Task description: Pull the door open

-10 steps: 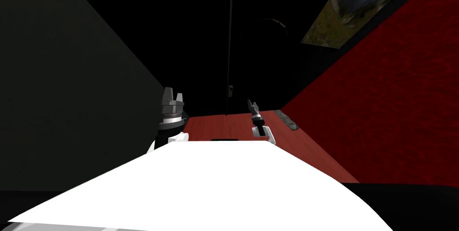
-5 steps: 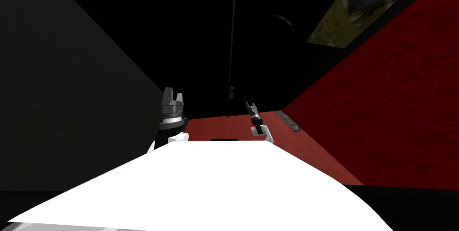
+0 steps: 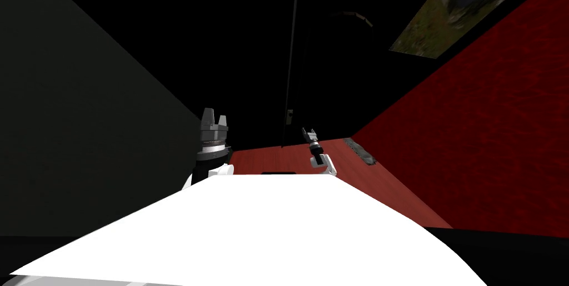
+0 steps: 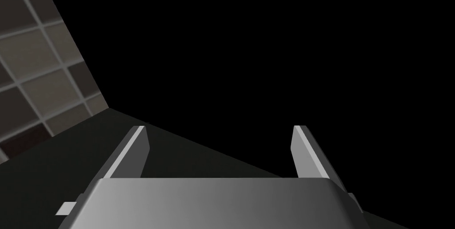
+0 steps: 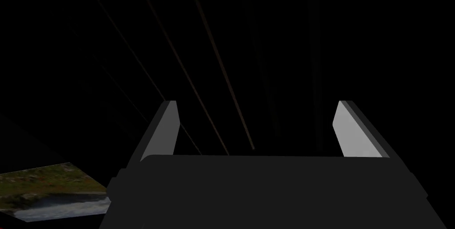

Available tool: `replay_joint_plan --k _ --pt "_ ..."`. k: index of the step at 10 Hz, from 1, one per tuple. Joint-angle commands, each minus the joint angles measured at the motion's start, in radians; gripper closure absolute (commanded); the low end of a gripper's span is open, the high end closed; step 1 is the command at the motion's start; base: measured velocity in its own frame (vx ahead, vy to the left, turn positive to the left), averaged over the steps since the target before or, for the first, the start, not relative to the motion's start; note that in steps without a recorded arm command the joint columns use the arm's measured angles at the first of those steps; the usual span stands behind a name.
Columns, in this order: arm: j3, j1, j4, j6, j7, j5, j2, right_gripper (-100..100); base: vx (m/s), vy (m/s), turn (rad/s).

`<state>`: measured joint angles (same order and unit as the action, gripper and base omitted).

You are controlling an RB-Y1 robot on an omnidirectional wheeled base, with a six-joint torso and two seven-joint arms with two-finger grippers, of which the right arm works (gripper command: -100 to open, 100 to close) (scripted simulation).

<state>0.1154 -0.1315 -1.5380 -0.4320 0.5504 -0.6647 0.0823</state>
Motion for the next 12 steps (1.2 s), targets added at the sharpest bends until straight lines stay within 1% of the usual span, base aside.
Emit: replay_joint_plan --k 1,2,3,4,6,7,8,10,11,12 --pt "0.006 0.020 0.036 0.001 0.020 -0.036 -0.001 -100 0.147 0.070 -0.031" --pt "0.009 0.027 0.050 0.000 0.027 -0.049 -0.002 -100 0.147 0.068 -0.018" --pt "0.014 0.040 0.077 -0.003 0.043 -0.073 -0.006 -100 0.147 0.057 -0.029" --pt "0.017 0.046 0.089 -0.004 0.050 -0.084 -0.007 -100 0.143 0.050 -0.021" --pt "0.026 0.069 0.137 -0.008 0.077 -0.128 -0.015 -100 0.156 0.062 -0.025" --pt "0.028 0.073 0.147 -0.009 0.082 -0.136 -0.016 -100 0.146 0.060 -0.018" --pt "0.034 0.087 0.176 -0.012 0.099 -0.163 -0.022 -100 0.175 0.072 -0.025" --pt "0.041 0.105 0.213 -0.015 0.120 -0.196 -0.030 -100 0.190 0.092 -0.026" --pt "0.044 0.113 0.229 -0.017 0.129 -0.211 -0.034 -100 0.161 0.102 -0.015" --pt "0.047 0.115 0.230 -0.021 0.128 -0.199 -0.034 -100 0.067 0.048 -0.004"
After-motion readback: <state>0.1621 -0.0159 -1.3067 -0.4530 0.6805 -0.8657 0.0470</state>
